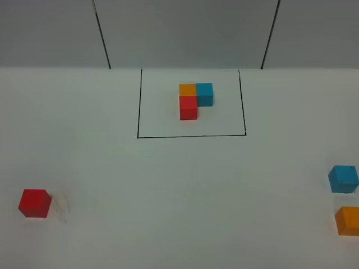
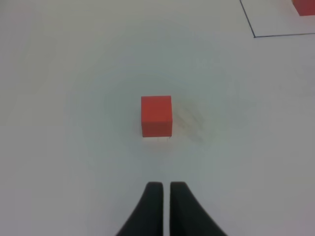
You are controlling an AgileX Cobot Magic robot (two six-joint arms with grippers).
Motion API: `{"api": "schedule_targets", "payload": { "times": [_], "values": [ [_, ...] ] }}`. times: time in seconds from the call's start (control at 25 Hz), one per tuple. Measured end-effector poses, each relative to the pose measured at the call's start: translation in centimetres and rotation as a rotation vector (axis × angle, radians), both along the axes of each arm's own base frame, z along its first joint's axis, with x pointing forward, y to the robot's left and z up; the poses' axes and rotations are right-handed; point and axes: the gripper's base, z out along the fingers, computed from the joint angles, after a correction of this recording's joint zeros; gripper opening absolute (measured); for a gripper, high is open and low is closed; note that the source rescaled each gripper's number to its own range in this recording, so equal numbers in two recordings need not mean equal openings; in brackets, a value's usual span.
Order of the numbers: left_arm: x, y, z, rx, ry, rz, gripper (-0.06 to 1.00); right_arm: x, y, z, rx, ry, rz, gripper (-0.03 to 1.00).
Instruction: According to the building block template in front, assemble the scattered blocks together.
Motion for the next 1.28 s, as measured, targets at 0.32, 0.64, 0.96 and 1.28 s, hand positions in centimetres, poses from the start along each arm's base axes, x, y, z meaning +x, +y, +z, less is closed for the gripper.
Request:
{"api": "schedule_targets", "payload": {
  "times": [0.32, 0.64, 0.96, 1.28],
  "values": [
    [0.00, 0.00, 0.00, 0.000, 0.000, 0.000, 0.01, 0.00, 0.00, 0.00, 0.000, 0.000, 0.000, 0.00],
    [0.00, 0.00, 0.00, 0.000, 0.000, 0.000, 0.01, 0.00, 0.00, 0.00, 0.000, 0.000, 0.000, 0.00],
    [0.00, 0.00, 0.00, 0.000, 0.000, 0.000, 0.01, 0.00, 0.00, 0.00, 0.000, 0.000, 0.000, 0.00],
    [0.00, 0.00, 0.00, 0.000, 0.000, 0.000, 0.02, 0.00, 0.00, 0.00, 0.000, 0.000, 0.000, 0.00]
  ]
}}
